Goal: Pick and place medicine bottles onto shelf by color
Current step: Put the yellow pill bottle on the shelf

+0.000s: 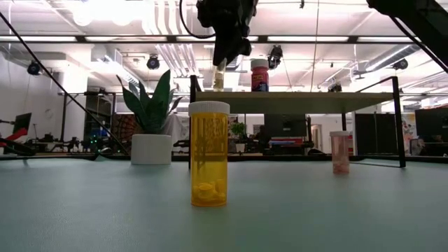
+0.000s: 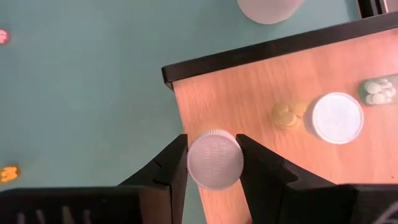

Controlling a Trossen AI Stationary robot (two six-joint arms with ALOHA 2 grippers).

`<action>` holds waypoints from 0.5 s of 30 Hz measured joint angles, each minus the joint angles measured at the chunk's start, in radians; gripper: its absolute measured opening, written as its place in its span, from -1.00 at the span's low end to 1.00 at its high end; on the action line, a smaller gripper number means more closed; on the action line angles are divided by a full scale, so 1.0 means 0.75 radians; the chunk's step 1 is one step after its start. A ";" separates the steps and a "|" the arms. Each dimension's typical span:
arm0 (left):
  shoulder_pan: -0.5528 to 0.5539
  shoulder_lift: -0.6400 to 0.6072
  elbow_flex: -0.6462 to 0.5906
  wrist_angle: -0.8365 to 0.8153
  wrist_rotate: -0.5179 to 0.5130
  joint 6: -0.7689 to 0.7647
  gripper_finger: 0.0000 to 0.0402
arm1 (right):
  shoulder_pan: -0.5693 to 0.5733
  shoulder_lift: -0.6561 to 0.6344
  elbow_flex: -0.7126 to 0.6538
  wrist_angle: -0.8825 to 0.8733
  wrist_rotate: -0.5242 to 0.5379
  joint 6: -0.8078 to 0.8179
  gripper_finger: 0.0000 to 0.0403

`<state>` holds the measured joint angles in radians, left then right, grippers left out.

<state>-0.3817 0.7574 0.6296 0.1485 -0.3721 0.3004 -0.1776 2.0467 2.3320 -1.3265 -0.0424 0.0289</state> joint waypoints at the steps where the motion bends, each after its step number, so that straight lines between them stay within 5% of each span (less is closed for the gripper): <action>1: 0.000 -0.001 0.000 0.000 0.000 0.000 -0.98 | 0.000 0.000 -0.003 0.004 0.000 -0.002 -0.44; 15: 0.000 -0.001 0.000 0.000 0.000 0.001 -0.98 | 0.000 0.002 -0.052 0.029 0.023 0.020 -0.32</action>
<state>-0.3817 0.7570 0.6296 0.1486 -0.3721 0.3008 -0.1776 2.0480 2.2929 -1.3046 -0.0255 0.0436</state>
